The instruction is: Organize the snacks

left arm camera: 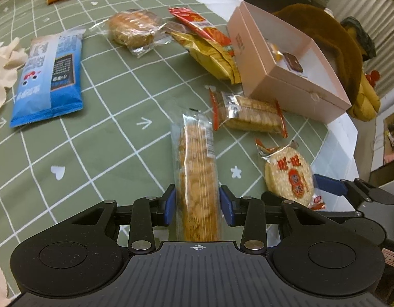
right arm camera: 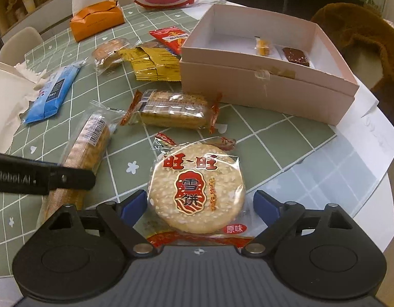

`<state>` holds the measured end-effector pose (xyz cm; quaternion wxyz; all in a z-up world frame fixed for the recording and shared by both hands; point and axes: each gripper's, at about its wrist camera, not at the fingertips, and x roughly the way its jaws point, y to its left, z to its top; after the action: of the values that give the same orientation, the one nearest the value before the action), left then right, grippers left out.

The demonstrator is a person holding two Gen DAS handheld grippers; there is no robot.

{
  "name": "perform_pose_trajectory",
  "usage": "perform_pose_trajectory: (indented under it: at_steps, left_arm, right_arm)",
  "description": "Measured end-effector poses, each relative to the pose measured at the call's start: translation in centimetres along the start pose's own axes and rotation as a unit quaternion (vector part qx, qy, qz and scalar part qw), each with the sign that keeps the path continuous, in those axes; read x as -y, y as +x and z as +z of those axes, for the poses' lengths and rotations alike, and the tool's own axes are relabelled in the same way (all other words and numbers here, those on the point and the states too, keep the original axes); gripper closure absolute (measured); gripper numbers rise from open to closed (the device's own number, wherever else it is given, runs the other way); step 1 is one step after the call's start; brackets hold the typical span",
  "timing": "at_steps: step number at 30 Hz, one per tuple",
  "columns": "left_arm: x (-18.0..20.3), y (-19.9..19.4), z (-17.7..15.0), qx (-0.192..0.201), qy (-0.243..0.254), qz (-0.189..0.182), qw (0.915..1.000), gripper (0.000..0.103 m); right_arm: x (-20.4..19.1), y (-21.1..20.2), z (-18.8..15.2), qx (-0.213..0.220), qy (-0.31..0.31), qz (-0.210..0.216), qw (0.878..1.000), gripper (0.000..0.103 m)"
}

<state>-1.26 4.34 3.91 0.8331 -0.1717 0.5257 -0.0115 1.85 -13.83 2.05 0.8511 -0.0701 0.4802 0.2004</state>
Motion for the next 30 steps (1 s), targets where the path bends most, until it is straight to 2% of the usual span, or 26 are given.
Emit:
perform_pose_trajectory:
  at_steps: [4, 7, 11, 14, 16, 18, 21, 24, 28, 30]
  left_arm:
    - [0.3, 0.0, -0.4, 0.006, 0.021, 0.002, 0.9998, 0.061]
    - [0.1, -0.2, -0.9, 0.020, 0.025, -0.003, 0.9995, 0.061]
    - [1.5, -0.5, -2.2, 0.018, 0.071, 0.013, 0.9973, 0.065]
    - [2.4, -1.5, -3.7, 0.017, 0.087, -0.006, 0.9961, 0.069]
    - [2.8, -2.8, -3.8, 0.034, 0.087, -0.019, 0.9954, 0.069]
    - [3.5, -4.9, -2.8, 0.071, 0.089, -0.032, 0.9930, 0.069]
    - [4.9, -9.1, 0.6, 0.143, 0.094, -0.066, 0.9830, 0.069]
    - [6.7, -13.7, 5.2, 0.225, 0.102, -0.087, 0.9652, 0.069]
    - [9.8, -16.8, 10.5, 0.290, 0.118, -0.109, 0.9435, 0.069]
    - [11.6, -16.2, 13.2, 0.297, 0.129, -0.110, 0.9396, 0.068]
  right_arm:
    - [-0.1, 0.0, -0.1, 0.003, -0.005, -0.005, 1.000, 0.012]
    - [-0.3, -0.3, -0.2, 0.012, -0.014, -0.014, 1.000, 0.024]
    - [0.2, -1.0, -0.6, 0.012, -0.008, -0.001, 1.000, 0.025]
    - [1.0, -2.3, -1.1, 0.017, 0.000, 0.000, 1.000, 0.025]
    - [2.0, -3.9, -1.1, 0.030, 0.007, 0.001, 1.000, 0.025]
    - [3.1, -6.2, -0.3, 0.058, 0.019, 0.001, 0.998, 0.026]
    - [4.8, -10.5, 2.7, 0.119, 0.024, -0.011, 0.992, 0.026]
    - [6.1, -14.7, 6.4, 0.184, 0.017, -0.027, 0.982, 0.026]
    - [7.2, -18.4, 10.8, 0.237, 0.009, -0.049, 0.970, 0.026]
    - [7.7, -19.1, 12.7, 0.253, 0.004, -0.065, 0.965, 0.025]
